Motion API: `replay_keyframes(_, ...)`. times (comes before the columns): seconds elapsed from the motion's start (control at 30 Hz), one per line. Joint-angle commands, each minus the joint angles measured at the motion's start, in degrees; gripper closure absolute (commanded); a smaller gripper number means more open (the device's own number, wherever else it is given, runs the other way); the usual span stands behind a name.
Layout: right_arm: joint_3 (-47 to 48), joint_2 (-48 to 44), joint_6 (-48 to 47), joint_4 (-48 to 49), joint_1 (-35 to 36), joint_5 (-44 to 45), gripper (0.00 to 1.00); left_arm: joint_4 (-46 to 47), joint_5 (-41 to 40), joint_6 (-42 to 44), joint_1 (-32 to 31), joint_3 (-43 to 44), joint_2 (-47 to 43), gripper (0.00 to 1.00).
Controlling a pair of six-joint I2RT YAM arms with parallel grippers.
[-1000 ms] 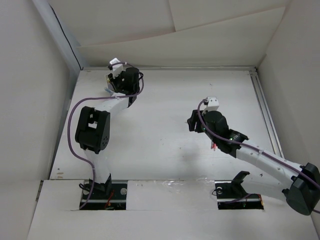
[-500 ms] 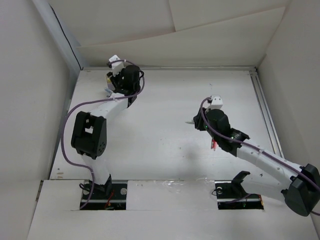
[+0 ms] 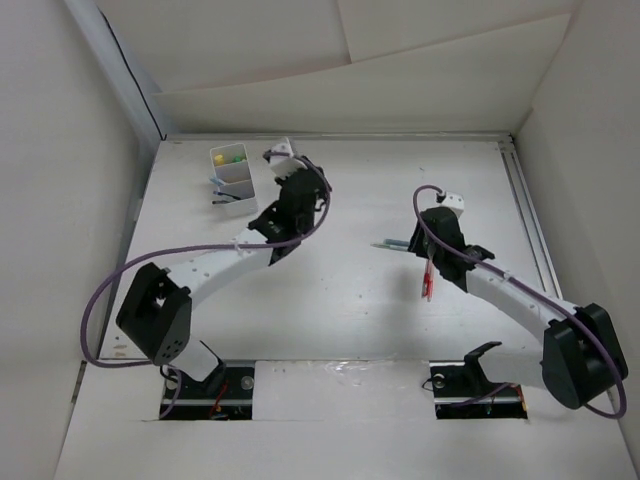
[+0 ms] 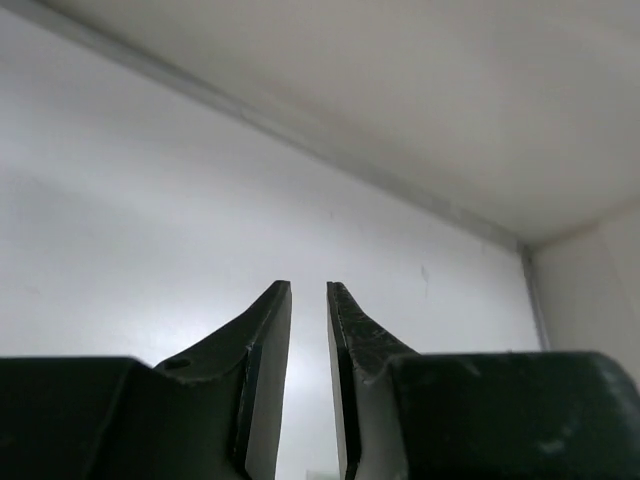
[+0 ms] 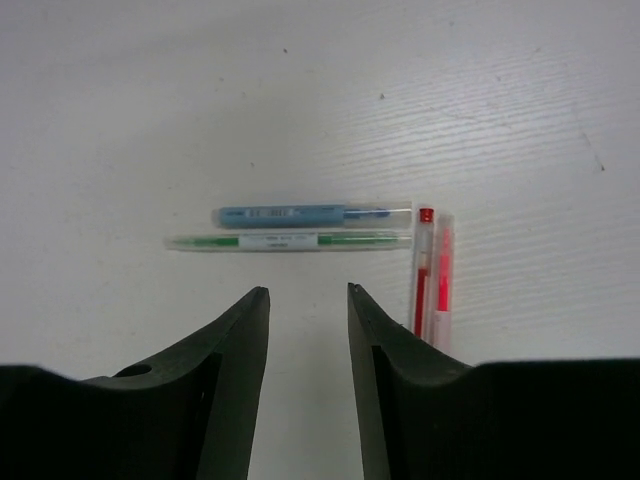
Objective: Sort the stationery into containers
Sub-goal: Pick up the pen from the center of the board.
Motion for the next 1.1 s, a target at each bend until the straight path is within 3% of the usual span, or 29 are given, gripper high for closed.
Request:
replay_keyframes(0.0, 1.4, 0.6, 1.5, -2.8, -1.5, -0.8, 0.56, 0.7, 6.4, -2.9, -2.9, -4.2, 1.0, 0.83)
replay_keyframes(0.13, -0.4, -0.8, 5.3, -6.2, -3.0, 2.0, 0.58, 4.9, 16.9, -3.6, -3.5, -11.7, -1.9, 0.83)
replay_keyframes(0.2, -2.0, -2.6, 7.7, -7.5, -3.8, 2.0, 0.73, 6.5, 19.6, -4.7, -3.5, -15.9, -4.0, 0.83)
replay_keyframes(0.33, -2.7, -4.3, 9.7, -10.7, -4.3, 1.4, 0.94, 7.3, 24.5, -5.2, -3.5, -20.9, -6.3, 0.83)
replay_keyframes(0.43, -2.7, -3.5, 11.4, -12.9, -4.3, 0.1, 1.0, 7.3, 27.5, -5.2, -3.5, -23.3, -7.8, 0.83)
replay_keyframes(0.53, -3.8, -3.0, 12.8, -14.6, -4.3, -1.5, 0.98, 7.3, 31.2, -4.5, -3.5, -24.5, -9.1, 0.83)
replay_keyframes(0.63, -4.5, -2.4, 15.5, -16.1, -3.1, -2.2, 0.72, 8.0, 34.0, -4.5, -3.5, -25.1, -10.7, 0.83)
replay_keyframes(0.7, -4.5, -1.9, 17.6, -17.6, -2.3, -2.2, 0.67, 8.0, 35.2, -4.0, -3.5, -25.1, -11.9, 0.83)
replay_keyframes(0.87, -4.5, -0.9, 20.3, -19.6, -0.6, -0.5, 0.67, 8.1, 36.5, -4.0, -3.5, -26.6, -17.8, 0.8)
replay_keyframes(1.07, -3.4, 2.6, 21.4, -19.0, -0.6, -0.5, 0.7, 8.1, 36.4, -4.0, -3.5, -26.7, -18.8, 0.79)
